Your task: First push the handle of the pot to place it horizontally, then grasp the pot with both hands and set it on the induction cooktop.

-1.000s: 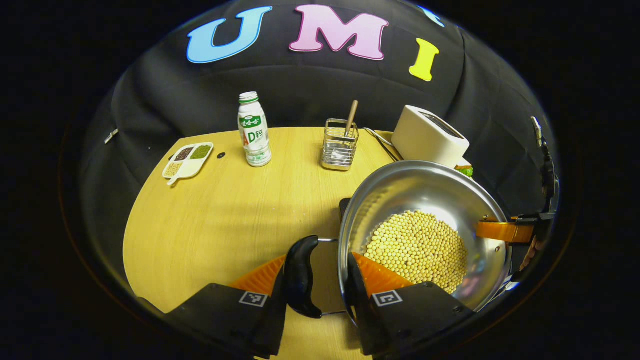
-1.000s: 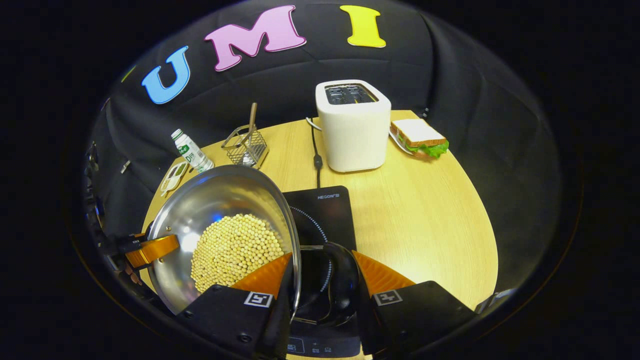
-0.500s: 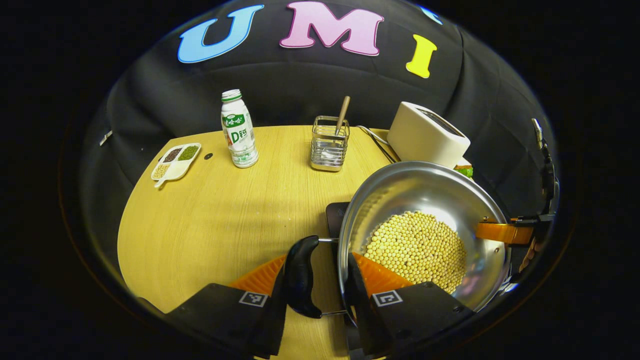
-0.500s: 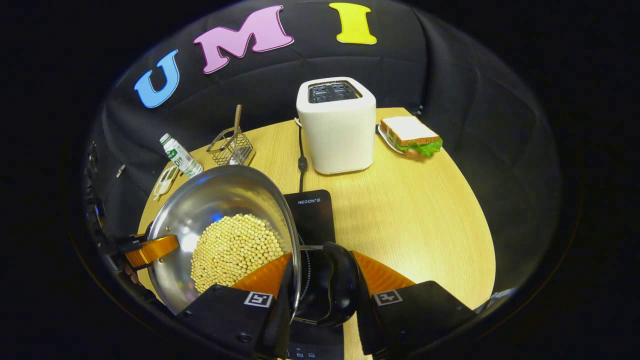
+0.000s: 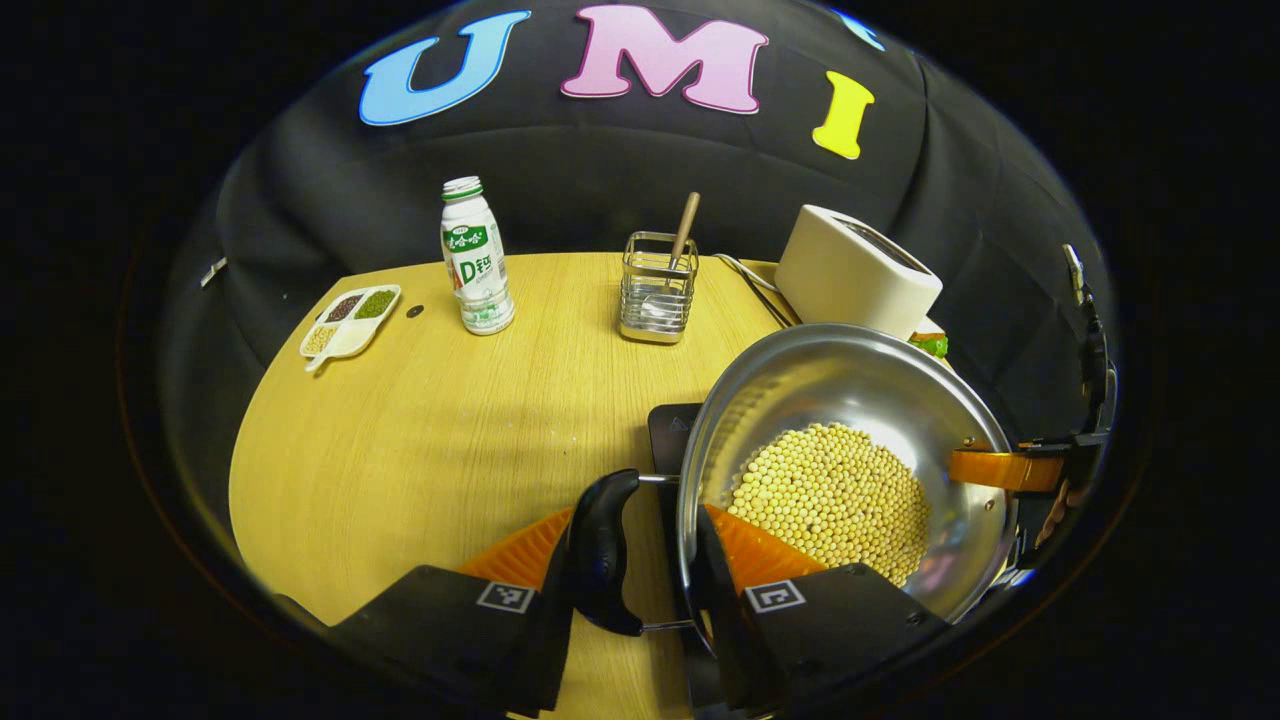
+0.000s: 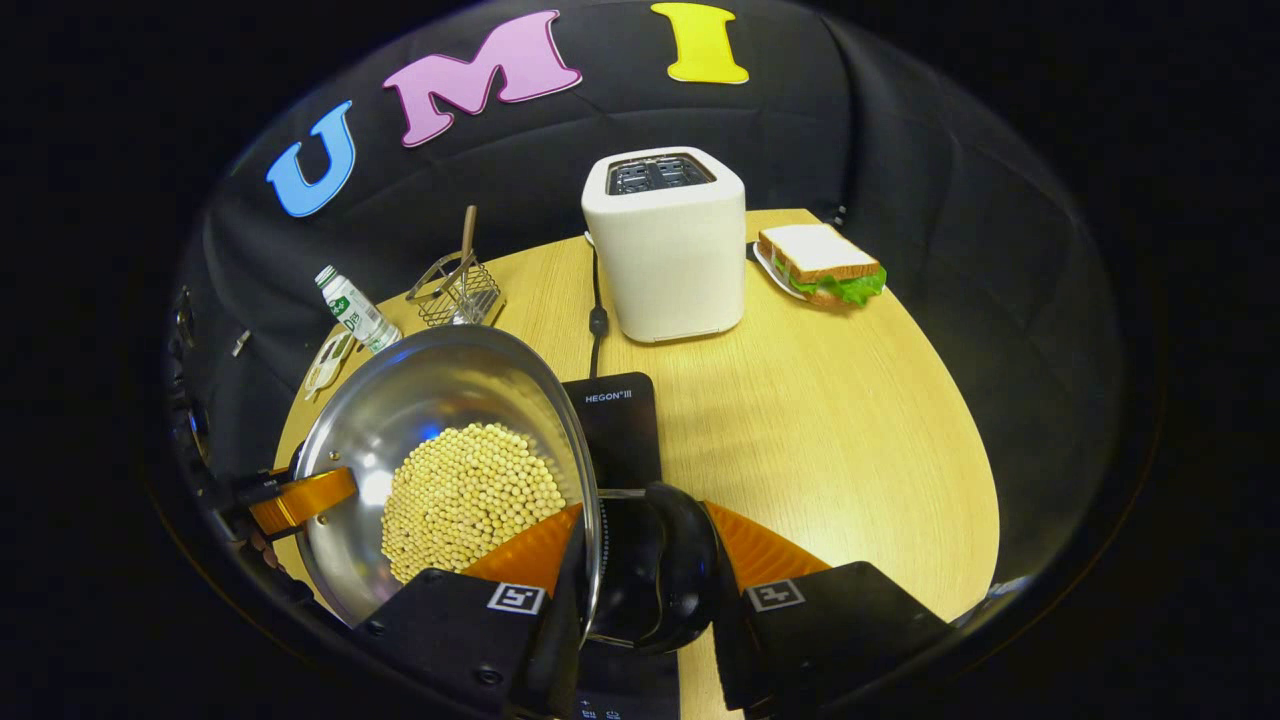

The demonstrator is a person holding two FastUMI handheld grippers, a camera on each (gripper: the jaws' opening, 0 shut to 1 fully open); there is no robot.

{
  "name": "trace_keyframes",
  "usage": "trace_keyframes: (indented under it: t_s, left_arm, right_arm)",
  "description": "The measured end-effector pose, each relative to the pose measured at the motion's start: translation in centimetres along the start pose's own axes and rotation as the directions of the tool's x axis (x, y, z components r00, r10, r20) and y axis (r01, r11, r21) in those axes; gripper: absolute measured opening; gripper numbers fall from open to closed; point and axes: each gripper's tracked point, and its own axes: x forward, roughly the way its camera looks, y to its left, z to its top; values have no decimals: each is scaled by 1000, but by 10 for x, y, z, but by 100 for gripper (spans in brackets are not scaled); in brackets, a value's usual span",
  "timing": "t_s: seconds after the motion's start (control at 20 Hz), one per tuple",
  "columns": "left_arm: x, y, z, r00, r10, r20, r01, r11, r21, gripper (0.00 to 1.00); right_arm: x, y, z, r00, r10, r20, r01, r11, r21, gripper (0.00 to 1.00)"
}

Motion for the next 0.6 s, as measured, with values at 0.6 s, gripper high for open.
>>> trace_keyframes:
  t_s: [0.6]
  left_arm:
    - [-1, 2, -7, 1000, 21, -15, -21, 1000, -3, 70]
  right_arm:
    - [-3, -1, -1, 1000, -1, 3, 1, 1000, 14, 61]
